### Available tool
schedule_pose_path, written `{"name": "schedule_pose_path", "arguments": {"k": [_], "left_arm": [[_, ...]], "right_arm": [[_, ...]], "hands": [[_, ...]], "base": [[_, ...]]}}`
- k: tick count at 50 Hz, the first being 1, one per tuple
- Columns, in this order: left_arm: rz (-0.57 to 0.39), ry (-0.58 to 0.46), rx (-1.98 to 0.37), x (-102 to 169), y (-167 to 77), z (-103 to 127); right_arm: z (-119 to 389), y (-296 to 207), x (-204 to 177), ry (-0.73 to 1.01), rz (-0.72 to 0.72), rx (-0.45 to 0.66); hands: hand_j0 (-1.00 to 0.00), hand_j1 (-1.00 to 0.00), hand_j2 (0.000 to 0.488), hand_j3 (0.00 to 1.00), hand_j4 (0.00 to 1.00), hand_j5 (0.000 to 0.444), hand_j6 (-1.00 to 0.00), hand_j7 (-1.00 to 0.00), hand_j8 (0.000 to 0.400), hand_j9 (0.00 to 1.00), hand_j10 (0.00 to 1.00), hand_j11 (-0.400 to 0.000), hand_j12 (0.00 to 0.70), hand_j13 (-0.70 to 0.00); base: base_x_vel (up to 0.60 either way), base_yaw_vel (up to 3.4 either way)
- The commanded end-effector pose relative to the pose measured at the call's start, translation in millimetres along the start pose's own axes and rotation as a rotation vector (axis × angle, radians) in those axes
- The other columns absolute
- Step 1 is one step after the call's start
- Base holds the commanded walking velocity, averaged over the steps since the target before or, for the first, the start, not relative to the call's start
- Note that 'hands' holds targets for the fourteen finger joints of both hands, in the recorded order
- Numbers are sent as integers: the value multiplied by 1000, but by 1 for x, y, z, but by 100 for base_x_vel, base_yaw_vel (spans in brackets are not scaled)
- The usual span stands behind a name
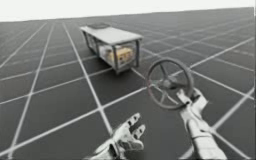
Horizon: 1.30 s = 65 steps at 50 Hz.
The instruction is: Pick up and drop off the object
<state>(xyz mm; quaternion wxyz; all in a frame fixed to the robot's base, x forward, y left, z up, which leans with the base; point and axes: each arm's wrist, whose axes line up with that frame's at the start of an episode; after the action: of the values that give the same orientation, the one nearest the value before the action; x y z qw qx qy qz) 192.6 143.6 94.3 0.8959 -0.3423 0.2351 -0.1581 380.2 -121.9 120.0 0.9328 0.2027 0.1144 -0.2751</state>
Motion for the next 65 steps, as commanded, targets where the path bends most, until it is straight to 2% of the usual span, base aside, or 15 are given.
{"name": "schedule_pose_path", "arguments": {"k": [1, 65], "left_arm": [[-4, -15, -12, -3, 3, 0], [-4, -15, -12, -3, 3, 0]], "right_arm": [[8, 12, -6, -31, 35, 5], [8, 12, -6, -31, 35, 5]], "hands": [[0, 0, 0, 1000, 1000, 0, 0, 0, 0, 1000, 1000, -400, 0, -700], [0, 0, 0, 1000, 1000, 0, 0, 0, 0, 1000, 1000, -400, 0, -700]], "base": [[57, 6], [58, 4]]}}
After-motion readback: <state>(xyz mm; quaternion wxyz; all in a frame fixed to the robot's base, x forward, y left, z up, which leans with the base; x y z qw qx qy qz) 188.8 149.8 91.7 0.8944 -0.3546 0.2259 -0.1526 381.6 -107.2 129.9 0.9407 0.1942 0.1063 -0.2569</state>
